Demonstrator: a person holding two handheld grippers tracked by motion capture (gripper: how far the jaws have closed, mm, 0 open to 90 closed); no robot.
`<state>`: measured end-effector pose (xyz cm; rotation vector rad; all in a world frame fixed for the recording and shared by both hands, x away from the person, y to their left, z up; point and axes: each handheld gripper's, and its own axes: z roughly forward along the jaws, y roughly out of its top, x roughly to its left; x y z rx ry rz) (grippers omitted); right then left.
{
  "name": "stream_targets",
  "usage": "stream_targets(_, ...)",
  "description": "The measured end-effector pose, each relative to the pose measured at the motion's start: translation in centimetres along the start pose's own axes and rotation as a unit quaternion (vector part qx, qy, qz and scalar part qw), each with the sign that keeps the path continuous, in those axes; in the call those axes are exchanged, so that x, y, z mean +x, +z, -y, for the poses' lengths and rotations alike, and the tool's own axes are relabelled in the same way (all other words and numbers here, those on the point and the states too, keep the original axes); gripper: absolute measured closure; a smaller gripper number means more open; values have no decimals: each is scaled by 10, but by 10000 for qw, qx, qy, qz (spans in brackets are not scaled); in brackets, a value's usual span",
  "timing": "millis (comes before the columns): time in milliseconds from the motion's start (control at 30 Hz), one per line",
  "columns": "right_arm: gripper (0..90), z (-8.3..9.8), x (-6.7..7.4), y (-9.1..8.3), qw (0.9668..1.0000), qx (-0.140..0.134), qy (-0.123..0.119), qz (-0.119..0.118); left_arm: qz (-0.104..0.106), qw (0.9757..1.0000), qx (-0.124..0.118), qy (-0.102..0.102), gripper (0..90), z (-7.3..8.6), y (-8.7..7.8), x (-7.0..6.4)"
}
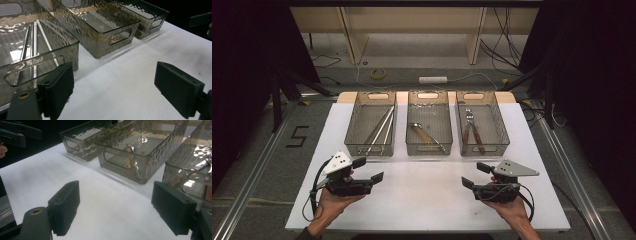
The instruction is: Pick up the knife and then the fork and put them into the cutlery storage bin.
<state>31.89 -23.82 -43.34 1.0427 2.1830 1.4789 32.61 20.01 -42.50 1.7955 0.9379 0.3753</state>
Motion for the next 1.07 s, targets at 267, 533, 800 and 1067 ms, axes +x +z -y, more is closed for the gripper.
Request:
stream_targets(267,213,6,1,-1,9999,136,67,51,72,10000,-42,-6,153,1,-1,-2)
stream_targets(533,213,8,1,-2,9999,126,64,58,115,9999,-2,38,153,1,1,-3)
stream_targets(800,213,7,1,-2,9999,87,47,69,115,9999,-1,37,153,1,1,-3)
stream_targets(1067,213,6,0,-1,9999,99,51,88,104,9999,16,24,153,1,2,-2)
